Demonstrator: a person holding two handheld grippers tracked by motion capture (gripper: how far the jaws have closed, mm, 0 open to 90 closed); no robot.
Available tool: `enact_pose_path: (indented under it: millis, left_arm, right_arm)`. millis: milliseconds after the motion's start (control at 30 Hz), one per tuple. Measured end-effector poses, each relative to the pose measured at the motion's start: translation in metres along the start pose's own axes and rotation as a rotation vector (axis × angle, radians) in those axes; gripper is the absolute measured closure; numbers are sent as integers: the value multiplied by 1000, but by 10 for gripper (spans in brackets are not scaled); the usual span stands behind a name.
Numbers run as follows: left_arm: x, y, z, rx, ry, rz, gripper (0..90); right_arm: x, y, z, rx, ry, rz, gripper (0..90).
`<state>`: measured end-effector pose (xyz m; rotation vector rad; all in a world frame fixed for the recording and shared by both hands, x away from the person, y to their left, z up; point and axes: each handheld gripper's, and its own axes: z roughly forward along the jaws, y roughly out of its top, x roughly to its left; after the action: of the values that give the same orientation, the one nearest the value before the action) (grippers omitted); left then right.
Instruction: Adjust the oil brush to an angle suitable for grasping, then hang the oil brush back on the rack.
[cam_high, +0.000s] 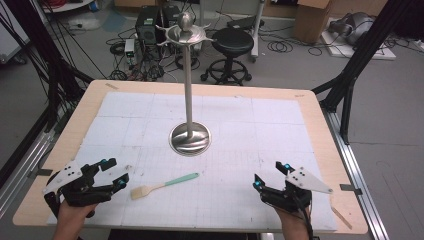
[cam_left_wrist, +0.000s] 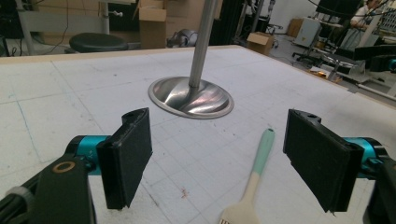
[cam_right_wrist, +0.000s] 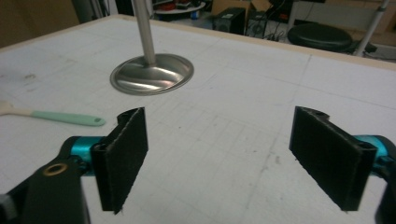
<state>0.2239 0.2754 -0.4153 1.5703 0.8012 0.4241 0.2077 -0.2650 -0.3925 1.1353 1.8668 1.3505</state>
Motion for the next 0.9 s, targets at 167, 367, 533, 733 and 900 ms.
enact_pose_path:
  millis: [167, 367, 533, 733, 900]
  left_arm:
    - [0, 0, 0, 4, -10, 1, 243]
    - [-1, 0, 3, 21, -6, 11, 241]
    - [-2, 0, 4, 29, -12, 9, 246]
    - [-10, 1, 12, 63, -55, 15, 252]
    - [-17, 4, 19, 118, -100, 53, 303]
  right_arm:
    - [-7, -2, -5, -18, -14, 23, 169]
    - [-8, -4, -4, -6, -11, 28, 169]
    - [-8, -5, -4, -6, -14, 25, 169]
    - [-7, -6, -4, 5, -9, 27, 170]
    - [-6, -5, -2, -8, 12, 32, 170]
